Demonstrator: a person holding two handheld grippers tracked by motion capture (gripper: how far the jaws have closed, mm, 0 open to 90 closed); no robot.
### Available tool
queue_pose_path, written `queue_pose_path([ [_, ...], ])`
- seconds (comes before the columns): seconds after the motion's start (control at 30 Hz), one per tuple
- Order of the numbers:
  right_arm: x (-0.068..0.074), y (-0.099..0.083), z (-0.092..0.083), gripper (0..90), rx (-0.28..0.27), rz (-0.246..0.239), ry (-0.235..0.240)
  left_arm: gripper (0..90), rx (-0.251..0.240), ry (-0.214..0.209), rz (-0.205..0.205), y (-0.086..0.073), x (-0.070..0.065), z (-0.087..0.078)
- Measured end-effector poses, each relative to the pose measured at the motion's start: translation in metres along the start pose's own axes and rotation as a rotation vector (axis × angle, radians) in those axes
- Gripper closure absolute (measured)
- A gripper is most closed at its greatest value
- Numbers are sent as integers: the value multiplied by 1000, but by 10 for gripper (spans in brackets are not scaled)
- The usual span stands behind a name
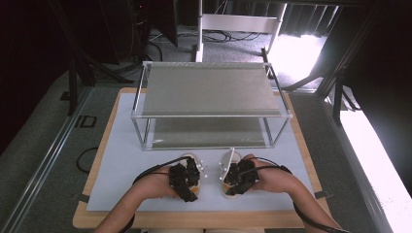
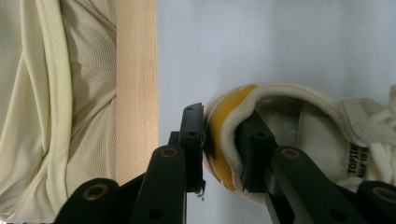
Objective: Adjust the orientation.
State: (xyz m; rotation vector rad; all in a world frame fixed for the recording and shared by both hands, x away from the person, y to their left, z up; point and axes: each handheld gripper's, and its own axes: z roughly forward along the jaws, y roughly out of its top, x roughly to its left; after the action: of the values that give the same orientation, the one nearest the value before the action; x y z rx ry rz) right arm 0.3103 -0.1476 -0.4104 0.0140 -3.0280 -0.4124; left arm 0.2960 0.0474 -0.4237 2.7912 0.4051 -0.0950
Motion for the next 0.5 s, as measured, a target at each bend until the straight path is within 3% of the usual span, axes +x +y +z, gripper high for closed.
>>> queue_pose_path([
  [0.17,-1,-3,-6,644,-55,71,-16,461,-1,4,-6,2,0,0],
  [0.23,1,-2,-9,614,-61,75,-28,461,-3,11,-4,2,-1,1],
  [0.33,5,2,-8,604,-45,82,-50,475,3,26,-4,3,-1,1],
  [0.5,8,5,-6,657,-25,108,-88,526,4,15,-13,2,-1,3],
])
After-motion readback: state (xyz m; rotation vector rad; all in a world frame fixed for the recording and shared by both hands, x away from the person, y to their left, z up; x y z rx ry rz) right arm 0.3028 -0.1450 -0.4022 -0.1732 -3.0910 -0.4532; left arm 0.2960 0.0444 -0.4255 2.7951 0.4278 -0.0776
